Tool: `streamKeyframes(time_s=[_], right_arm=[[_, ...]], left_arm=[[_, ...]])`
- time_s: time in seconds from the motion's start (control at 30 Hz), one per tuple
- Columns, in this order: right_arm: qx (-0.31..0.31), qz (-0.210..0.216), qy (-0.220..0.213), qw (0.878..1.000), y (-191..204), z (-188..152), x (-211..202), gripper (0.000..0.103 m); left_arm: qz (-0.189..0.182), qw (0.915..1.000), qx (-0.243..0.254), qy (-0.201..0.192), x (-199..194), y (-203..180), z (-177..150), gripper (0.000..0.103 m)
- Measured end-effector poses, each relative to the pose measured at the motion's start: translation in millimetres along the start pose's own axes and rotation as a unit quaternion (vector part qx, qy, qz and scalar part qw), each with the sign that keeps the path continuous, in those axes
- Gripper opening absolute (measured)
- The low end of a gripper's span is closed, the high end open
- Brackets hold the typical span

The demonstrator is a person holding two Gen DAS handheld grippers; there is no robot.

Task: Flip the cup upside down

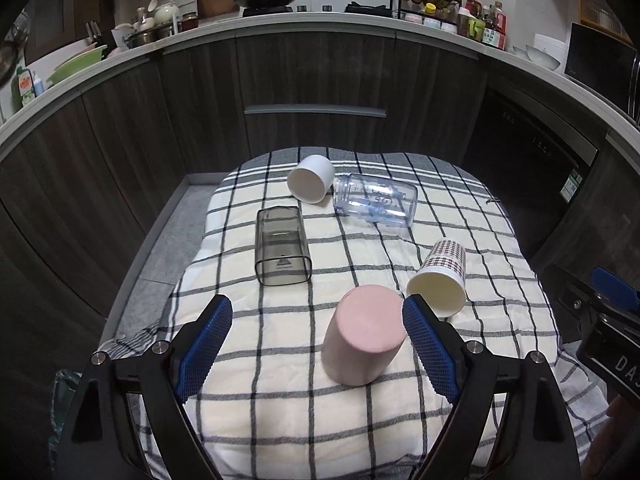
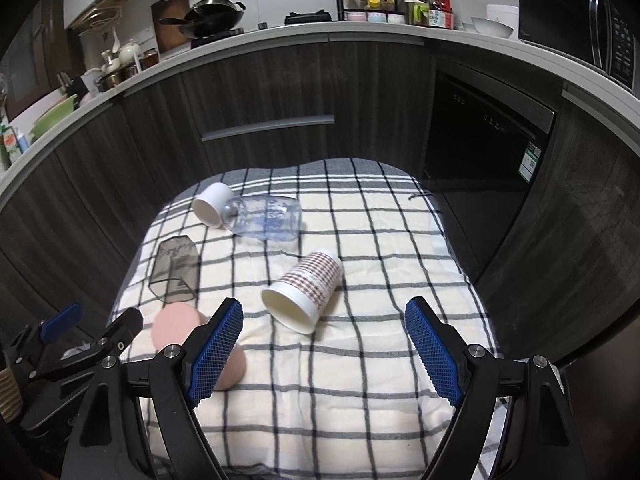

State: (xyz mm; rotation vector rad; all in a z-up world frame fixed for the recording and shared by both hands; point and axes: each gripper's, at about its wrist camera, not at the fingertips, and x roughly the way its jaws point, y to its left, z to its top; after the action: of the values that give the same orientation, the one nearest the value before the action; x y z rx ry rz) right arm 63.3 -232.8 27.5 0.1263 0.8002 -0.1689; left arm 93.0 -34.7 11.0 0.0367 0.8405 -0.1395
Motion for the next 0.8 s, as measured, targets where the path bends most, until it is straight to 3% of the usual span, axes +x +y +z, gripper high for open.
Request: streamKeyframes(time_s=[0.8], right_arm=[[-0.011,0.015,-0.043,0.999,20.7,12.4,-54.1,0.083]], left_arm=[[0.019,0.9993,-0.015,-0.028,-56.5,21.7,4.5,0.088]])
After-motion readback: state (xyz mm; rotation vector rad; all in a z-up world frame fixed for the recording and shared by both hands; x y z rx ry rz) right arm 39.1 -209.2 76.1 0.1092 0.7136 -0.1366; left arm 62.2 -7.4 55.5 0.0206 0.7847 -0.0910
